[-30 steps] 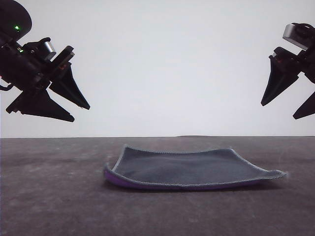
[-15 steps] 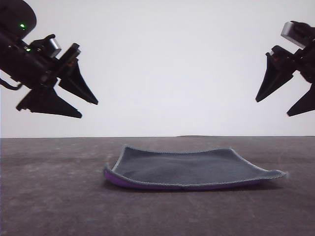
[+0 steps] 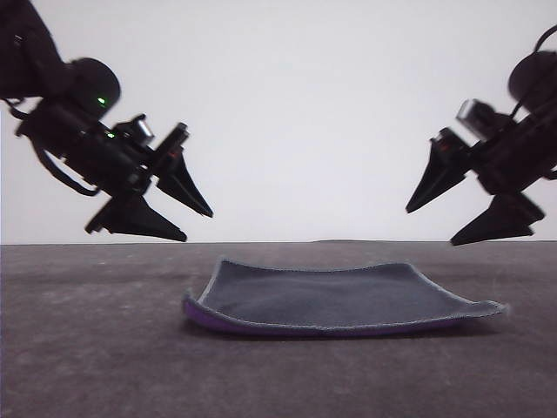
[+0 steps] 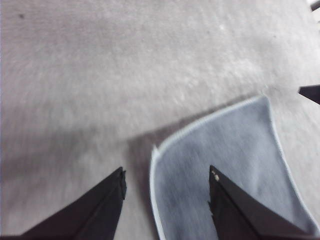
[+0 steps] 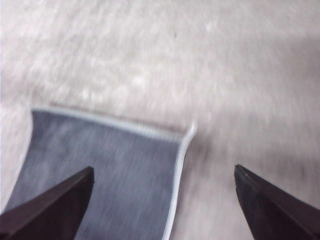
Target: Fold clothes
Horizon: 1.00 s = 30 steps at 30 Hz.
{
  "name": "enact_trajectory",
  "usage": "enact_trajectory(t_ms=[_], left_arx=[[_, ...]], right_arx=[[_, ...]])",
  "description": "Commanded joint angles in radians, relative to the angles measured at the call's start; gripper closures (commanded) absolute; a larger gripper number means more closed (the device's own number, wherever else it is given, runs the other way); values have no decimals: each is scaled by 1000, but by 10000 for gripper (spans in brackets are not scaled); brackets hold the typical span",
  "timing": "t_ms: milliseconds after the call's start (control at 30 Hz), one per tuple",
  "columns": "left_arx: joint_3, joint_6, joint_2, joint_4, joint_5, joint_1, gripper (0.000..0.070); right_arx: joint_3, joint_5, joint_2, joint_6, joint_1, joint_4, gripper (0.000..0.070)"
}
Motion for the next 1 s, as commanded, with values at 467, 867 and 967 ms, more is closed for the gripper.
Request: enact_trajectory(t_ms=[467, 867, 967], left_arx=[[96, -3, 156, -30, 23, -61, 387], [96, -4, 156, -19, -7, -75, 394], [96, -4, 156, -19, -11, -75, 398]], right_arx=[[85, -53, 169, 46, 70, 3, 139], [85, -11, 170, 49, 114, 20, 450], [85, -8, 170, 48, 107, 20, 498]])
